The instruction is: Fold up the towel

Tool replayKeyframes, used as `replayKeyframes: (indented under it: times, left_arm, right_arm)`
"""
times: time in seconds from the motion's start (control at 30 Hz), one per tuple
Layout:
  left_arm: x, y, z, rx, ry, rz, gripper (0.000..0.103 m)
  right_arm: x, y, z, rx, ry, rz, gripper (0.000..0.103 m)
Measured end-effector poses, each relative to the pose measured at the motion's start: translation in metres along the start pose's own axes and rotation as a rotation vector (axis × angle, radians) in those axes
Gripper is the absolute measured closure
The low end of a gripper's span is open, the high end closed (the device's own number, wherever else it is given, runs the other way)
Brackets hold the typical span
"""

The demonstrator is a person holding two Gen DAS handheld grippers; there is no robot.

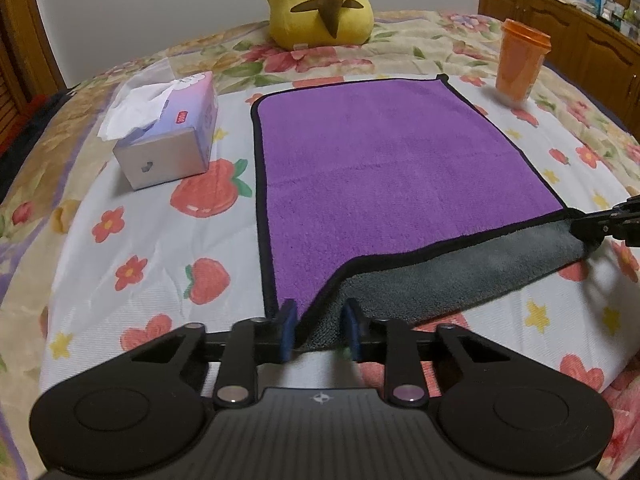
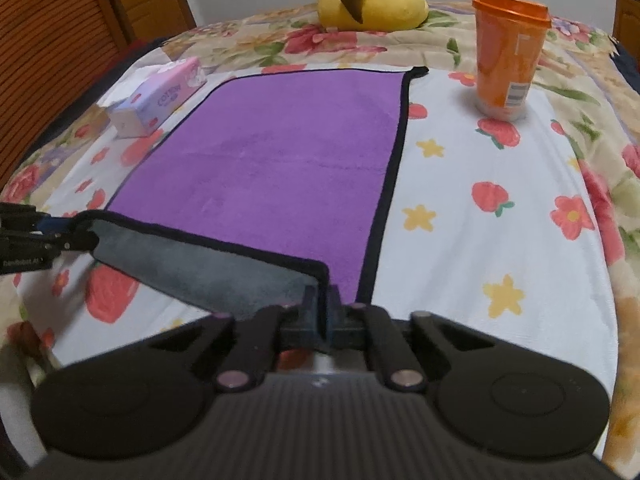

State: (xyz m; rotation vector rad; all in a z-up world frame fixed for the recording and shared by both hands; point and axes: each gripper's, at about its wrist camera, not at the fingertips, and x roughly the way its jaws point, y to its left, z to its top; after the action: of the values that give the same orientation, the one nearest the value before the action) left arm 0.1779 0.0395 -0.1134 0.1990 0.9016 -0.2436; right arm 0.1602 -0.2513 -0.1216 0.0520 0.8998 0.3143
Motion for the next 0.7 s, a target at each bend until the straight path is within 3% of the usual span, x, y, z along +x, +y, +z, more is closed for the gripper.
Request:
replayKeyframes:
  times: [0.3,0.7]
  left_arm:
    - [-0.005,0.005,0.002,-0.03,-0.03,-0.013,0.093]
    - [-0.021,0.004,0.012,-0.042,-0.111,-0.036,0.094]
  right_arm:
    - [-0.006,0.004,0.003,-0.032,-0.039,0.006,0.099]
    - [-0.02,0.008,0.011,-0.043,-0.116,0.031,0.099]
